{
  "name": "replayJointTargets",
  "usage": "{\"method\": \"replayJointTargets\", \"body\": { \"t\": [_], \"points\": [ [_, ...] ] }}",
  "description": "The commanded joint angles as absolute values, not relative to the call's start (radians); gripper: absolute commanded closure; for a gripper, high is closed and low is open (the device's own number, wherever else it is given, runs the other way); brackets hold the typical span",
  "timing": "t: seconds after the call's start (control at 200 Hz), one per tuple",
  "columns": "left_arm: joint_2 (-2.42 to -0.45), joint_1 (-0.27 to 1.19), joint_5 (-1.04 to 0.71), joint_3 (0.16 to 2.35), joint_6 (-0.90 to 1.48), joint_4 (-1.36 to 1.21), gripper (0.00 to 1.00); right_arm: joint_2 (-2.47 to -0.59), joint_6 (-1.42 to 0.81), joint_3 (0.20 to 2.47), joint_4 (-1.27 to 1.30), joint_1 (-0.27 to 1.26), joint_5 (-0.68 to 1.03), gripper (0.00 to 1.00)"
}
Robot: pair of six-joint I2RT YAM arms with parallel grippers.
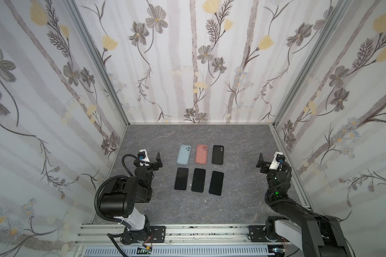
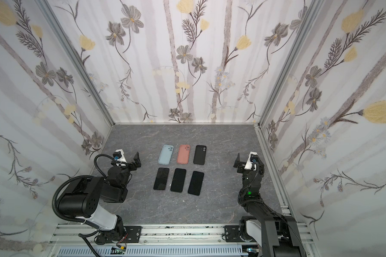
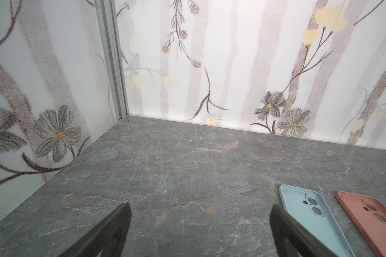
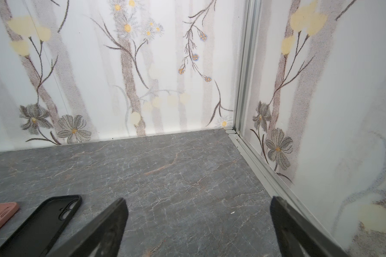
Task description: Take the phone out of the phone case
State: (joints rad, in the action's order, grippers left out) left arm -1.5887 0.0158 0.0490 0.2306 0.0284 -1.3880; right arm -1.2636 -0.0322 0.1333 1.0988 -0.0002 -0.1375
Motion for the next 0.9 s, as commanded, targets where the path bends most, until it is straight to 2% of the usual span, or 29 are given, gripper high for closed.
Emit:
{"method": "replayJointTargets", "body": {
  "t": [0.0,0.24,0.515,0.624,0.894],
  "points": [
    [-1.585,0.014,0.029,0.239,0.052,-1.333,0.0,-1.316,-0.062,0.107,1.306,0.0,-0.082,0.0],
    [-1.583,0.017,0.048,0.239,0.058,-1.332,0.0,-1.526,-0.047,0.075,1.584,0.002,-0.042,0.0],
    [-1.583,0.017,0.049,0.24,0.056,-1.332,0.0,-1.49,-0.052,0.228,1.223,0.01,-0.091,0.0],
    [-1.583,0.017,0.05,0.239,0.056,-1.331,0.0,-1.512,-0.046,0.2,1.317,0.012,-0.09,0.0],
    [-1.586,0.017,0.048,0.248,0.054,-1.323,0.0,-1.509,-0.035,0.208,1.298,0.012,-0.06,0.0]
  ]
}}
